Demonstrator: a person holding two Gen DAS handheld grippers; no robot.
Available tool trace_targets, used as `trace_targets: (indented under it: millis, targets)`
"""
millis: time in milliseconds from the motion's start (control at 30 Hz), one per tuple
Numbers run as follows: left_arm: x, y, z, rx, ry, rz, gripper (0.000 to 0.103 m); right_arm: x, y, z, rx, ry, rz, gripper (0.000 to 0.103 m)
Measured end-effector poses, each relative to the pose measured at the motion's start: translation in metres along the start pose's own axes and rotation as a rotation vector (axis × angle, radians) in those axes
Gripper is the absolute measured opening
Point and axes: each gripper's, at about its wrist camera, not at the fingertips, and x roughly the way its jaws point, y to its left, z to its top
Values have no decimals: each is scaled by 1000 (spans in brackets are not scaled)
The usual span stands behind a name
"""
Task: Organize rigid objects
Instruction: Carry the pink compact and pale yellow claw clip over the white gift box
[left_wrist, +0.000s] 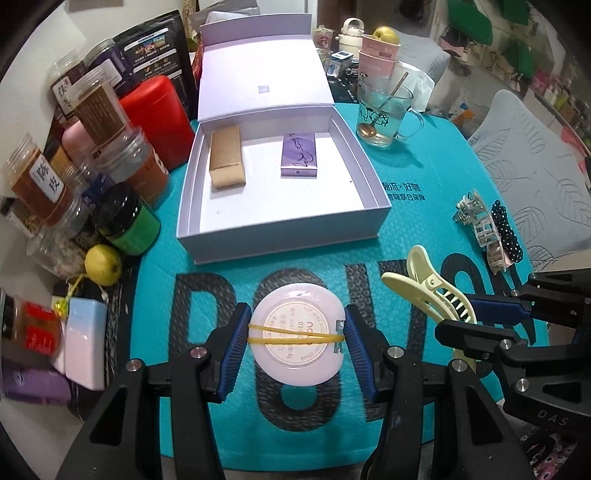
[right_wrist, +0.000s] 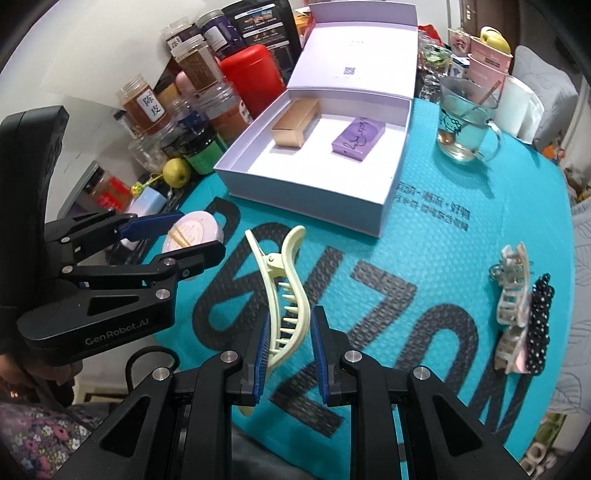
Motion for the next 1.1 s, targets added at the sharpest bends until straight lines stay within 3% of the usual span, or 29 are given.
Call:
trace_targets:
  millis: [533, 1100]
  targets:
    - [12, 34, 34, 101, -42, -18, 51, 22, 15, 34, 81, -34, -28, 21]
    - [35, 58, 100, 132, -77, -67, 51, 31, -1, 105, 119, -66, -60, 21]
